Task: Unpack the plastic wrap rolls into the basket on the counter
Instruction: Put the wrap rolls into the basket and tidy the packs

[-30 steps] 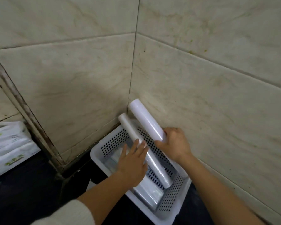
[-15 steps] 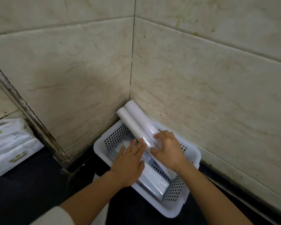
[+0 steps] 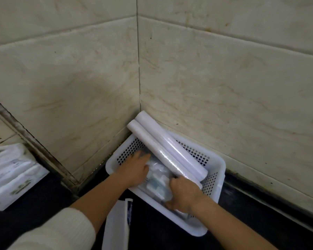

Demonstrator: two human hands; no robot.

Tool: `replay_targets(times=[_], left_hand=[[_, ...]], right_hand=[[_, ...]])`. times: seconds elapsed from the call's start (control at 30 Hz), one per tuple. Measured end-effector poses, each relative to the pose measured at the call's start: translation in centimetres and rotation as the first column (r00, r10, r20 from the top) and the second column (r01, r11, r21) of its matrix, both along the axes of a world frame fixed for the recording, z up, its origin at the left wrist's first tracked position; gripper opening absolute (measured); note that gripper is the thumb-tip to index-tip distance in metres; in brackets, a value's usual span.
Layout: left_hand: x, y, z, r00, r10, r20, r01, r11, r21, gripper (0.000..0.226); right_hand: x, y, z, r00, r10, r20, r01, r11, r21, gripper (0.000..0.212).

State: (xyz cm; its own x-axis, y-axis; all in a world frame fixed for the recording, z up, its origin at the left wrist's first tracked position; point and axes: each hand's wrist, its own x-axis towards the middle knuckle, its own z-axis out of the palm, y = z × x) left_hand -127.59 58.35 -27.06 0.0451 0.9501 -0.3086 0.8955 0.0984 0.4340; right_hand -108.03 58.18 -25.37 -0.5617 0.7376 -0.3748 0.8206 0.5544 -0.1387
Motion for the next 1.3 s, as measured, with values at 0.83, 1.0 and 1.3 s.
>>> replay_targets(times=[0.83,1.0,1.3], left_hand=[[3.7,0.7,0.3,0.952,-0.207,0.227,0.267,0.922,-0.281,0.047],[0.6,0.1,2.3,0.949,0.079,0.304,-0.04,0.99,-0.133,0.027],[-1.8,-4.1,1.3,0.969,0.186,0.162,-0.223,0.942,0.252,0.04]], right_hand=[[1.4,3.7,4.6,0.738,-0.478,-0.476,0.395,0.878,-0.27,0.017],[-1.9,3.3,4.2,0.813,-0.336,-0.476,0.338,0.937,-0.086,0.019],[-8.6,1.4,-1.5,0.911,-0.282,-0.3,0.211,0.945,-0.249,0.051]])
